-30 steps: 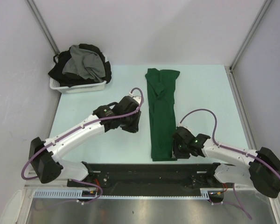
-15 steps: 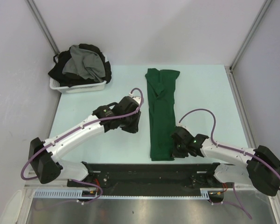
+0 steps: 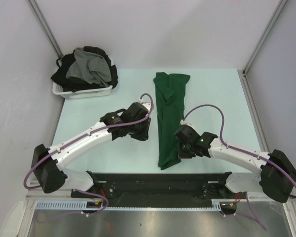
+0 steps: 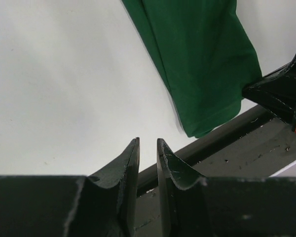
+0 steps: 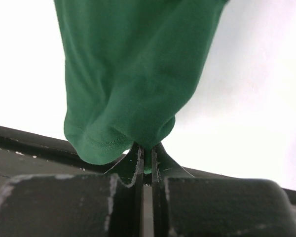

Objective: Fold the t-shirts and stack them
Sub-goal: Grab the bottom of the folded rectangular tshirt with right arm, then fold the folded rectangular tshirt in 1/3 of the way

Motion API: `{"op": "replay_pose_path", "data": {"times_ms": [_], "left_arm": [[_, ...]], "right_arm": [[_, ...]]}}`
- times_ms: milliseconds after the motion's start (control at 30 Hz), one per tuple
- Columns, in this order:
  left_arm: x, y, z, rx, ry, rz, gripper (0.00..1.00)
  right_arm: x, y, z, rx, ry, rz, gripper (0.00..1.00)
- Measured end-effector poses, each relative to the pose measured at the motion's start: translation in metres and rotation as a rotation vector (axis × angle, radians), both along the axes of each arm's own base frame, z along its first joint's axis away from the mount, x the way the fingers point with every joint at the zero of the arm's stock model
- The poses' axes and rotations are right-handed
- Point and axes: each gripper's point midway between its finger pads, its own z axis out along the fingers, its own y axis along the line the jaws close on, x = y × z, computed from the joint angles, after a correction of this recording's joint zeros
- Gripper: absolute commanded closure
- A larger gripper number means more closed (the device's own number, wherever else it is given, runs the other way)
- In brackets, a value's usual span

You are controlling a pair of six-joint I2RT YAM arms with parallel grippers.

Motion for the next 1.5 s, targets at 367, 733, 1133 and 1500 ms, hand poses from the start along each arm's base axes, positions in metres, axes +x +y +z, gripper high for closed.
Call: {"op": "replay_pose_path", "data": {"times_ms": [367,733,1133,1500], "left_arm": [[-0.015,-0.022,-0.013,-0.032,0.046,-0.056,0.76],[-0.048,-0.022,-0.044,-0.011,0.144,-0.082,0.76],[-0.057,-0.031,-0.051,-0.04,0.161,-0.076,0.76],[-0.043,-0.032,-0.044,-0.022,0.098,-0.061,0.76]], "right_arm": [[0.008,-0.005,0.001,-0.051,0.006,0.03,1.0],[0.011,-0.011,-0.007,-0.077,0.039,0.025,1.0],[0.016,-0.014,-0.007,-0.087,0.044,0.032,1.0],[0.056,0.005,0.028,-0.043,-0.027,0.04,1.0]]}}
